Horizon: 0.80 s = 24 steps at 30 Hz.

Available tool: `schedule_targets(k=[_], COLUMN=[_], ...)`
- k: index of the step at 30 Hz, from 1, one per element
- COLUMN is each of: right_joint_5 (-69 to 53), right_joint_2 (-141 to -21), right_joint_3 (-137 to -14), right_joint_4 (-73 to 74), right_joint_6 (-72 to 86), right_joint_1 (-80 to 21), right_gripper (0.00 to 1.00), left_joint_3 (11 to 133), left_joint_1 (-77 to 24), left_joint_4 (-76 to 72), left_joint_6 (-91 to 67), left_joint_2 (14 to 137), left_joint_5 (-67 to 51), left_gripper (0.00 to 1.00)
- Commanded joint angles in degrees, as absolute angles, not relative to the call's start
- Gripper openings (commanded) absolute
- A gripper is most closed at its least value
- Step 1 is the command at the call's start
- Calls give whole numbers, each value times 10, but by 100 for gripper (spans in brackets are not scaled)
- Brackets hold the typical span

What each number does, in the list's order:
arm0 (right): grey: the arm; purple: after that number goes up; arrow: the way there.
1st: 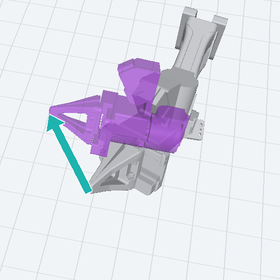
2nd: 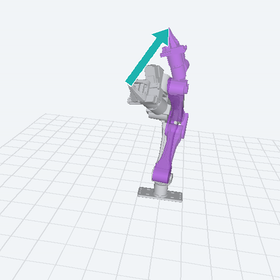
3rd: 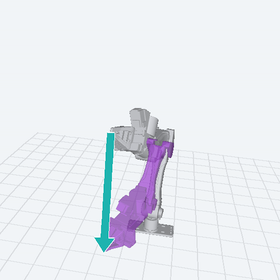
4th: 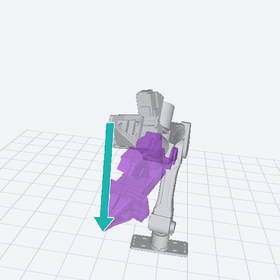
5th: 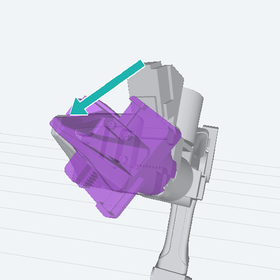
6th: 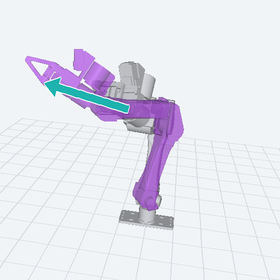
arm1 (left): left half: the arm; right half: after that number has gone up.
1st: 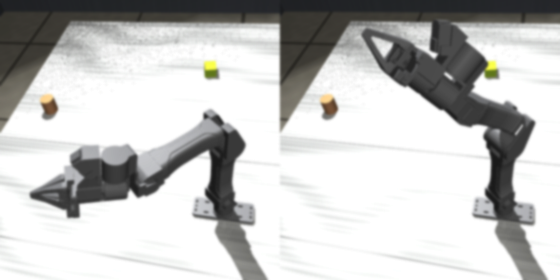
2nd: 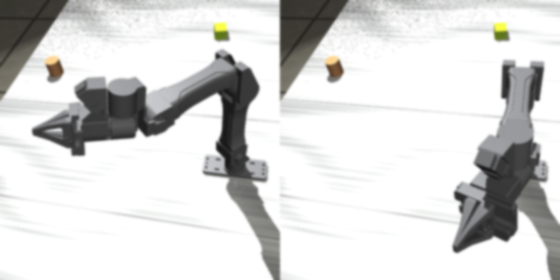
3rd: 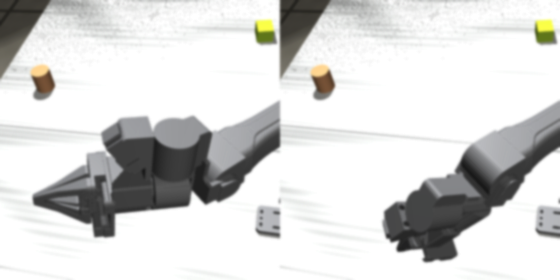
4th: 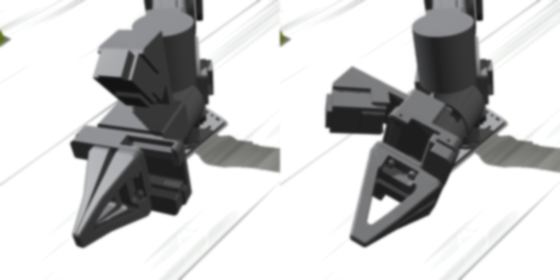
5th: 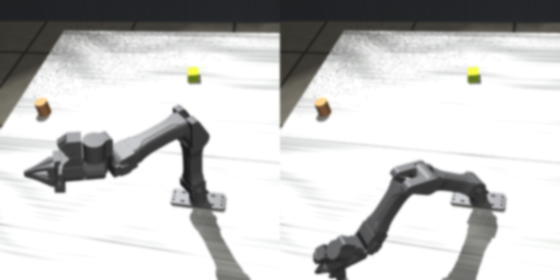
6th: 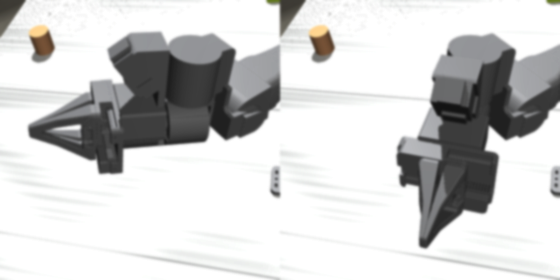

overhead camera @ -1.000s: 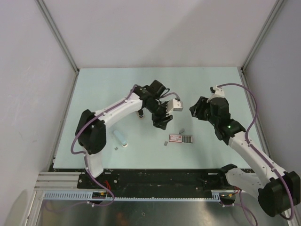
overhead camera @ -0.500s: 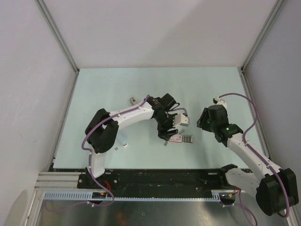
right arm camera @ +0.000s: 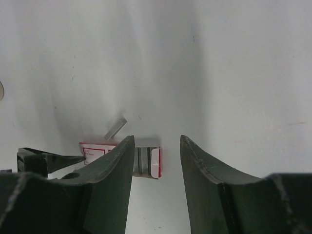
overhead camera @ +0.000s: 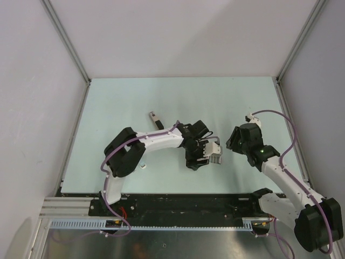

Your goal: Unload the staples from the stapler

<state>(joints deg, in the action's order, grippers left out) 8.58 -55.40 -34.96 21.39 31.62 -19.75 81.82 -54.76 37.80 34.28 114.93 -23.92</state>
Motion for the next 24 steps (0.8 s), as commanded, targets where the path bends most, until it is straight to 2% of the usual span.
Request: schedule_targets(k=[1,15,24], right_joint_5=[82,70,65], right_joint_2=[-542,-545,-551], right_joint_3=[-343,-338,-337], right_joint_4=[199,183,181], right_joint_6=[328,329,330], right_joint_1=[-195,-196,-199], right_gripper=[48,47,45], left_joint_3=[815,705,652], left_joint_1=[-548,-545,-508], left_joint_4=[340,323,323], left_joint_6=[320,382,408], left_joint_2=[1155,1118,1097], left_joint_5=[-212,-144,-115], left_gripper=[73,70,66])
